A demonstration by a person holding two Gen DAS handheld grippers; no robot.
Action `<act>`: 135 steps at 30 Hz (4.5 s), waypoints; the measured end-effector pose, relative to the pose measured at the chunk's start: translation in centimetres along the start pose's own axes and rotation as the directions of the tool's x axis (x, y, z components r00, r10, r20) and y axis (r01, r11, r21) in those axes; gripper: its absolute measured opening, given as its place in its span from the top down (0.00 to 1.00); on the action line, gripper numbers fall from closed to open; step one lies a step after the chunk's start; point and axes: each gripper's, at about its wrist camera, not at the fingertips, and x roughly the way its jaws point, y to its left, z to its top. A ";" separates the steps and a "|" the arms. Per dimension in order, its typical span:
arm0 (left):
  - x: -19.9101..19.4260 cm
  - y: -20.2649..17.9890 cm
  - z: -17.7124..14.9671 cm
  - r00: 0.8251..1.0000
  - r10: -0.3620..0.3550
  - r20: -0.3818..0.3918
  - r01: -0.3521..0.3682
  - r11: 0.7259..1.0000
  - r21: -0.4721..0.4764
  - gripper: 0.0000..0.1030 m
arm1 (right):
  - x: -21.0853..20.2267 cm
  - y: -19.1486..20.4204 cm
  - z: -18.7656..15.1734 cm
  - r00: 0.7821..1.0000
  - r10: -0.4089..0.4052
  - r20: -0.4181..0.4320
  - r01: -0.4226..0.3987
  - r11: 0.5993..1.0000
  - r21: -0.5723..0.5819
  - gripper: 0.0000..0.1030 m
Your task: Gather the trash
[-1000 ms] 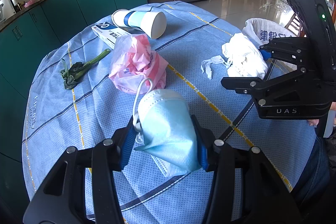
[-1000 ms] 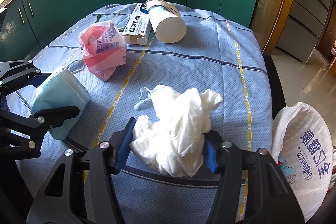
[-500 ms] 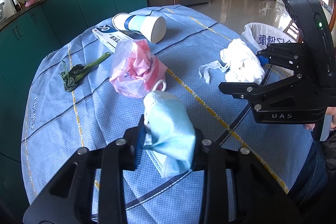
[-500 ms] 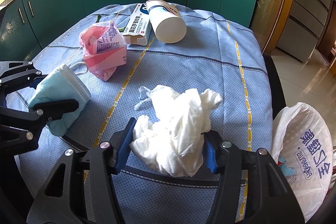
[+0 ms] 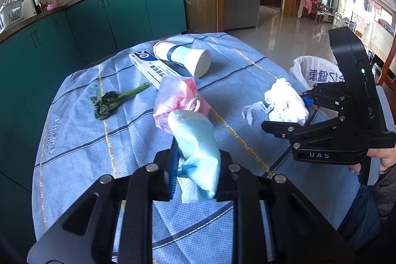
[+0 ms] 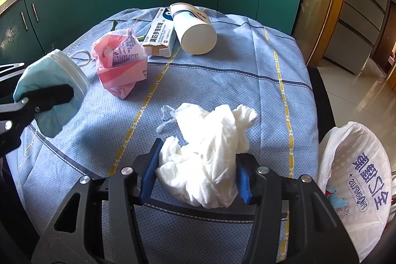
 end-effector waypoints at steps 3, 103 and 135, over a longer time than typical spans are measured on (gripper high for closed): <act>-0.3 0.3 0.1 1.000 0.013 0.013 -0.012 1.000 -0.011 0.79 | 0.0 0.0 0.0 1.000 0.001 0.003 -0.001 1.000 0.000 0.50; 6.1 -25.5 7.2 0.951 -0.303 0.064 0.287 0.940 0.186 0.77 | -17.4 -22.2 -10.7 0.904 -0.403 0.141 0.283 0.812 0.510 0.50; 0.2 -4.8 8.8 0.972 0.118 0.203 -0.103 0.991 -0.085 0.15 | -10.0 -14.2 -2.2 0.953 -0.262 0.155 0.166 0.874 0.456 0.13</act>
